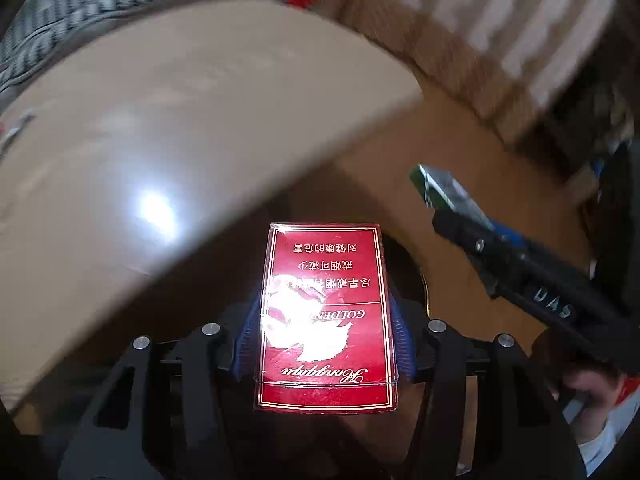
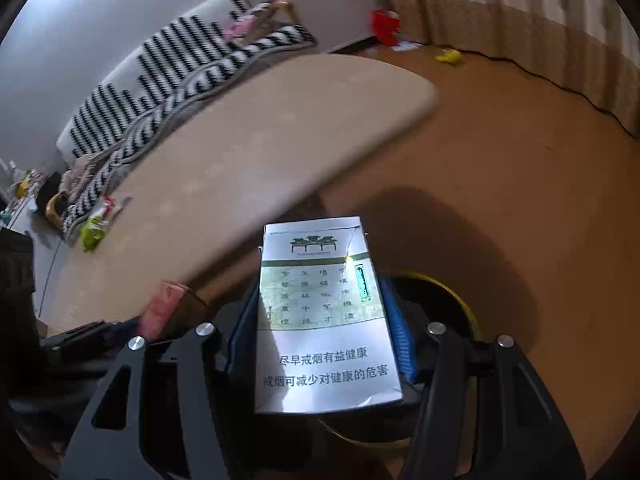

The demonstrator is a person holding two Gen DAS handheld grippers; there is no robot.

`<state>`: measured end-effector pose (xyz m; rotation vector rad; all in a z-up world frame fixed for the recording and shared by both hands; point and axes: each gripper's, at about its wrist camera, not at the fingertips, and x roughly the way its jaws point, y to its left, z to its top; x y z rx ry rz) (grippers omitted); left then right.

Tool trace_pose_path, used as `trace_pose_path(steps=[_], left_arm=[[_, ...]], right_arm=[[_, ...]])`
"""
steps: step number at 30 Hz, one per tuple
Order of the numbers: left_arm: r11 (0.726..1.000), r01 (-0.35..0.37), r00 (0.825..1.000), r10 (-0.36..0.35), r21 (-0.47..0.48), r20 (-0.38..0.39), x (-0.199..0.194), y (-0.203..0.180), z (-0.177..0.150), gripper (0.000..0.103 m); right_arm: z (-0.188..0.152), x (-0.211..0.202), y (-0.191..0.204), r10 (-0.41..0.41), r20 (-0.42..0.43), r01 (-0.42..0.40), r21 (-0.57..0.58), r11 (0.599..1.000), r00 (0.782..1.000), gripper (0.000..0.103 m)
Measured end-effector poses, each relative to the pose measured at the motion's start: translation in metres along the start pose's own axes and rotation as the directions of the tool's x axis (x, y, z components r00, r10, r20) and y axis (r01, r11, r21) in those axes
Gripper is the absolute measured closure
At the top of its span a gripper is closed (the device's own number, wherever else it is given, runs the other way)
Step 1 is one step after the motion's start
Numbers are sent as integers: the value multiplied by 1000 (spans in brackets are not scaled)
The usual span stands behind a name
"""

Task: Collect trash
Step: 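Carry both cigarette boxes over the black bin and open both tools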

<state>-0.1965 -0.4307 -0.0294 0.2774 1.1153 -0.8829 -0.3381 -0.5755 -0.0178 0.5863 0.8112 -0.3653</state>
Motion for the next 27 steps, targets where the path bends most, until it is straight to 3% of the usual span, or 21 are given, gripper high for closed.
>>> trace_pose_path(steps=[7,20,21,22,24,26,27], left_arm=[[996,-19,996,27,88,-80,39,-47,-5,49],[991,-7,993,23,131,-115,57,-49,-3,48],[991,-18,993,33,134,-112,56,-51,-5,45],[990,-34,994,48,136,-103,58,-51,-6,27],[991,-27,997,36,131,-62,56,-49,-7,6],[990,-30,999,35,138,-36,51,-48,-7,6],[988,-36,998,42,148,-40,49,-47,-5,6]], right_arm=[[-17,12,-47,31,-40,-26,125,992,999,47],[-12,26,-54,89,-52,-79,180,980,995,47],[-12,26,-55,91,-49,-80,189,979,995,47],[-14,27,-59,87,-55,-74,201,977,995,46],[-12,32,-63,86,-87,-63,240,969,993,37],[-12,27,-71,98,-40,-81,309,948,994,8],[-11,25,-73,80,-27,-67,323,944,996,7]])
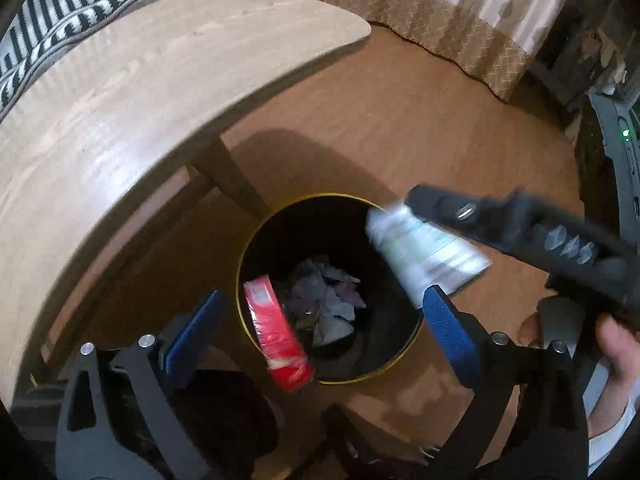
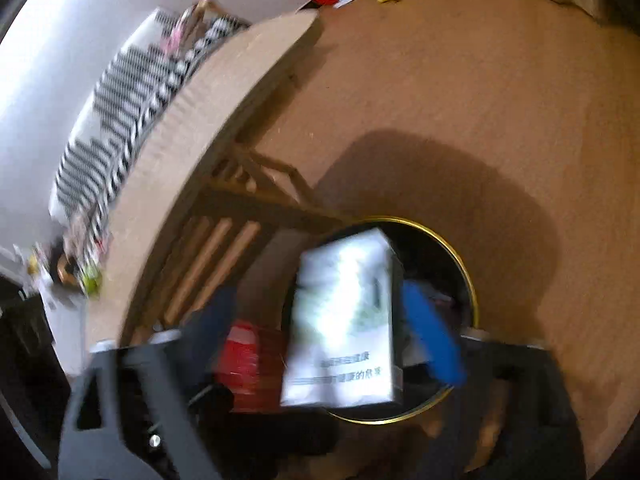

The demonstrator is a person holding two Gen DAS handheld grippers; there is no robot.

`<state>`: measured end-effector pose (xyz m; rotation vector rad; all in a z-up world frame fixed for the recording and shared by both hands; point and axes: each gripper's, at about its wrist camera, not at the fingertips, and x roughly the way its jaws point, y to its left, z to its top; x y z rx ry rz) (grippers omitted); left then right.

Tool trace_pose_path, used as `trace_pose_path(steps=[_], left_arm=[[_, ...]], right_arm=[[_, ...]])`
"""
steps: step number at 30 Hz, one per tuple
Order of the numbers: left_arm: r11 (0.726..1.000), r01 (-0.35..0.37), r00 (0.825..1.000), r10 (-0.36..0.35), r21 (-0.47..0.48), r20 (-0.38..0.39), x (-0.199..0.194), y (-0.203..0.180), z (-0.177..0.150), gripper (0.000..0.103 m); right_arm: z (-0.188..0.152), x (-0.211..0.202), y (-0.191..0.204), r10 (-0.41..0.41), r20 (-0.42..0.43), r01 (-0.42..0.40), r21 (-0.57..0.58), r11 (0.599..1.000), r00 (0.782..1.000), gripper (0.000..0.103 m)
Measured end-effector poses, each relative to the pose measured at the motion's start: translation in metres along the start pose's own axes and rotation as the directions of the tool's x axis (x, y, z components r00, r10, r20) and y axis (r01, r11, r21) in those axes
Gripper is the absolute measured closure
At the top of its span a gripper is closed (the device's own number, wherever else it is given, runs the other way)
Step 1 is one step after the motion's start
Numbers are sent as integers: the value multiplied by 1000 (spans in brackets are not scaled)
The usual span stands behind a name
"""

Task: Collect trash
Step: 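Carry both cigarette boxes over the black bin and open both tools, then return both open tools to the table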

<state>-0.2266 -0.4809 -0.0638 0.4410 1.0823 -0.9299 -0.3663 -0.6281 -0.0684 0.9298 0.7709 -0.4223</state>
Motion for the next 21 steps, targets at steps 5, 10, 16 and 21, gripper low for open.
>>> trace_pose_path(steps=[5,10,16,21], left_arm=[[998,-57,994,56,4,90,-37,21,13,6],[975,-162,956,193,-151,222,-104,96,14,6],[814,-299,893,422,-498,153,-165,249,-32,6],[626,-353,856,516,-695,29,-190,351,-81,6]], right_arm=[[7,-6,1,-144,58,142,39,989,988,7],[9,3,44,-235,131,250,-109,962,963,7],[18,35,148,-81,96,104,-262,960,992,7],[14,73,259,-6,58,28,-397,917,998,7]])
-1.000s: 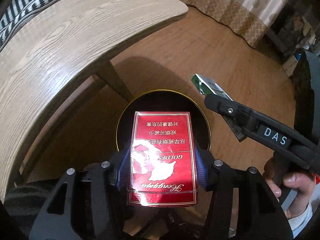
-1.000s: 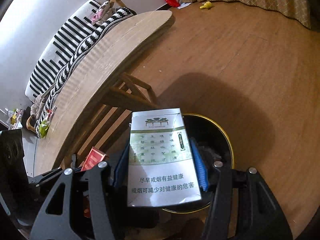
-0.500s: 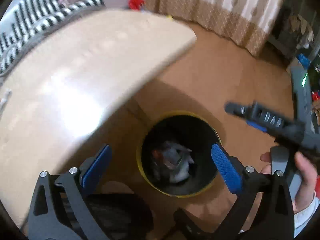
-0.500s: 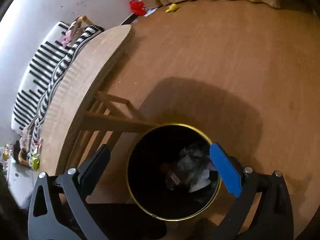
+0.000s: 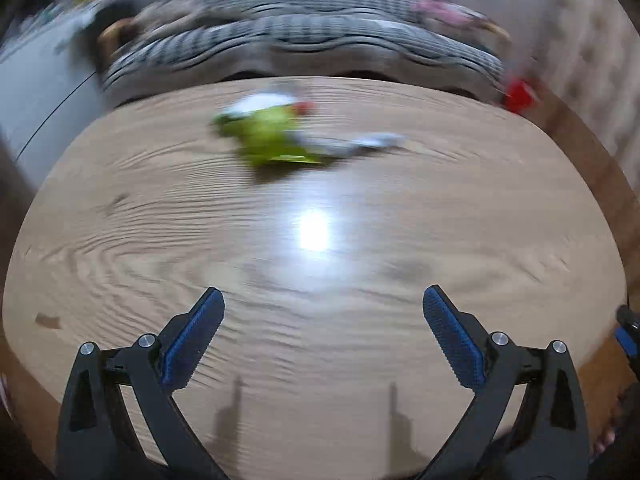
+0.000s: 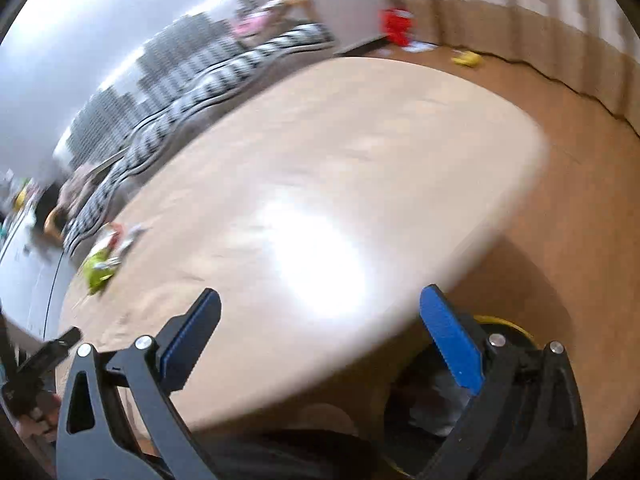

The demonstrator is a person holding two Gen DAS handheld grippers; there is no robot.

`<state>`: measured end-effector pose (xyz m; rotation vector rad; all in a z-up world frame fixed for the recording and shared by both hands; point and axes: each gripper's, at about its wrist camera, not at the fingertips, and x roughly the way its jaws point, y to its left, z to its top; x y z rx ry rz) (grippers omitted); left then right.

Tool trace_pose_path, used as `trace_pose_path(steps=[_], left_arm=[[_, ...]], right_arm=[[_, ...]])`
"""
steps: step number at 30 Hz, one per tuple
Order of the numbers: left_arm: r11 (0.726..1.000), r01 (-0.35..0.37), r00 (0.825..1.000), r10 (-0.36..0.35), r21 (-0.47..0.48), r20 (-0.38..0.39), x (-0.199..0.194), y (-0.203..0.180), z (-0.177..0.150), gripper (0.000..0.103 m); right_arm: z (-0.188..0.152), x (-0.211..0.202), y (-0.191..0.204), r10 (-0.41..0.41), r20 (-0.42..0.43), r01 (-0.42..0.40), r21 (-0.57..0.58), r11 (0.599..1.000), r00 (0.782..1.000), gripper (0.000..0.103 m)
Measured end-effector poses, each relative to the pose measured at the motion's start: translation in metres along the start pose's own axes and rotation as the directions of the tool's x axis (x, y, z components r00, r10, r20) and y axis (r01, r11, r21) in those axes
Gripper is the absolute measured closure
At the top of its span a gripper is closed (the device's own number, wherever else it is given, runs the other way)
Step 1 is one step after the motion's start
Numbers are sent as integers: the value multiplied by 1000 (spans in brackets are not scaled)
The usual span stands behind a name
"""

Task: Collect trash
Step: 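Return both open tools to the table, then grasp the yellow-green snack bag with left tool while right tool grasps white wrapper strip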

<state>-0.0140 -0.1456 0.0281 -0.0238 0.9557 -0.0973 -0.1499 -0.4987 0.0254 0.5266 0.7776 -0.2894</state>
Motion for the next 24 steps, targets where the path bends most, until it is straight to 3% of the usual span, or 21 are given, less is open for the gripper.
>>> trace_pose_path(steps=[5,12,17,24], left_arm=[[994,-10,1000,9,-108,-14,32,49,35,6],[998,-2,1000,2,-67,-3,88,33,97,6],[1000,-16,1000,16,-16,-18,118,19,115,6],[999,-17,1000,16,-31,-8,142,35,138,6]], right_arm=[[21,45,112,-51,63,58,-118,991,997,7],[53,126,212,-67,30,71,-122,990,997,7],[58,175,264,-122,8,122,-153,981,992,7],[56,228,309,-166,-40,149,-278,949,985,7]])
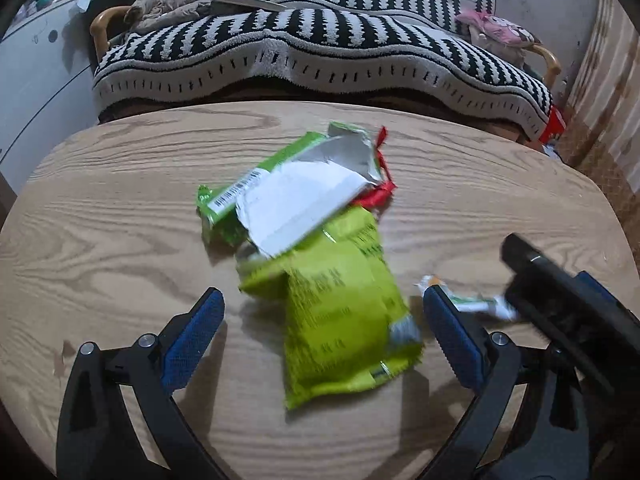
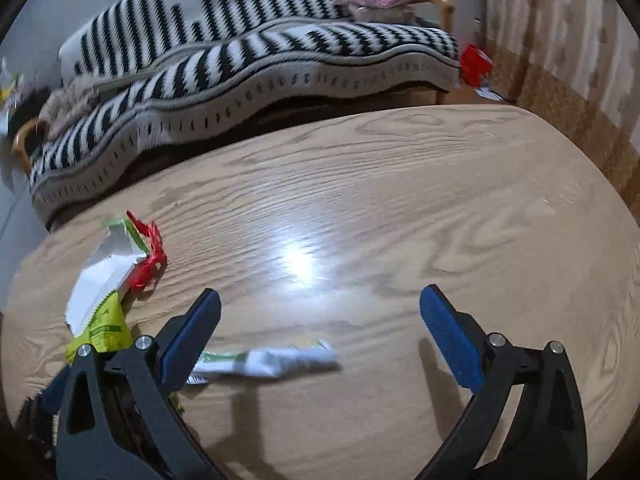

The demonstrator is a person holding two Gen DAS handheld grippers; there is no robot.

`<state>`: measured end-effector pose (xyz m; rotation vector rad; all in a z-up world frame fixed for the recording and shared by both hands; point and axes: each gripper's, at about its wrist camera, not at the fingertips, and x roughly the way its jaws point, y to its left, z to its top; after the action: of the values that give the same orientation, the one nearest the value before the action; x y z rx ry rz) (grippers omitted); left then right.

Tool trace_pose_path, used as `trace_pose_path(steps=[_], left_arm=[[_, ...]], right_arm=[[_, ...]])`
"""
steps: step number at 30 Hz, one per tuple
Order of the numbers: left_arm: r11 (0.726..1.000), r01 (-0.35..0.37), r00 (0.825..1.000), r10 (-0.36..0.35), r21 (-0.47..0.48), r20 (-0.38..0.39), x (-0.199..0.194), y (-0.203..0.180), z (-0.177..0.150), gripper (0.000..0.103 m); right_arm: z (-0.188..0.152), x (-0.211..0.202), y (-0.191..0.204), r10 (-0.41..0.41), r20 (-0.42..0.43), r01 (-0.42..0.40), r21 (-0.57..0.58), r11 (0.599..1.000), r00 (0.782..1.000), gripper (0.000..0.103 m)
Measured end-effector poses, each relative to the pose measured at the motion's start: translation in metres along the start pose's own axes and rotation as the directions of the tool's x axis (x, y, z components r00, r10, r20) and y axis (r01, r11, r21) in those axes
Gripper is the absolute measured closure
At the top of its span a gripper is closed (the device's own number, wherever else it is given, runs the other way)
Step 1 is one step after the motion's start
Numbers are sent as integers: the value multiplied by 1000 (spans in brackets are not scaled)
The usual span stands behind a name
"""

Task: Collect trash
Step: 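Grasp the yellow-green snack bag with left tool while right tool grasps white wrapper strip, then carry snack bag and strip over the black bin and open both tools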

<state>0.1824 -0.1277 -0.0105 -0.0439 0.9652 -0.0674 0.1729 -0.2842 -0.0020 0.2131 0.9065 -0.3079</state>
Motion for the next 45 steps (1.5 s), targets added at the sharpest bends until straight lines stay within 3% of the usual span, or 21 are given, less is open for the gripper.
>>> trace_pose_path(steps=[5,12,15,21,30,31,32,33,35,37,41,45], left_arm=[[998,-39,999,39,56,7,9,3,0,6],[997,-80,997,80,-5,-16,12,33,0,6],[996,-94,995,95,3,-14,12,38,-1,6],[996,-81,997,81,27,-6,13,37,-1,6],[997,-60,998,62,45,-28,12,34,0,9],[997,-65,998,66,42,-24,10,34,-1,20],[997,-63,998,64,42,-19,7,34,0,27],[997,-55,998,56,46,-19,4,34,0,42],[1000,-14,1000,15,28,-21,0,34,-1,47],[1000,16,1000,-16,6,-24,-3,35,-2,54],[999,52,998,-52,6,-33,-9,33,-5,54],[999,43,999,-43,10,-28,-10,31,-6,54]], right_arm=[[-6,18,-2,30,-70,-33,-31,999,997,7],[-4,2,-19,119,-29,-123,-177,977,992,7],[-6,-6,-19,219,-64,-228,-296,928,974,7],[-21,-16,-10,290,-49,-277,-485,830,956,7],[-37,-2,13,287,-80,-280,-566,775,955,11],[-35,0,17,297,-93,-297,-560,774,950,16],[-33,2,18,328,-118,-337,-542,770,937,27],[-34,1,18,347,-121,-356,-533,768,930,34],[-38,-5,24,367,-152,-387,-551,740,918,94],[-37,-6,25,365,-170,-397,-525,753,915,94],[-29,-8,20,397,-184,-436,-445,782,899,95],[-23,-11,17,392,-150,-418,-419,806,908,95]])
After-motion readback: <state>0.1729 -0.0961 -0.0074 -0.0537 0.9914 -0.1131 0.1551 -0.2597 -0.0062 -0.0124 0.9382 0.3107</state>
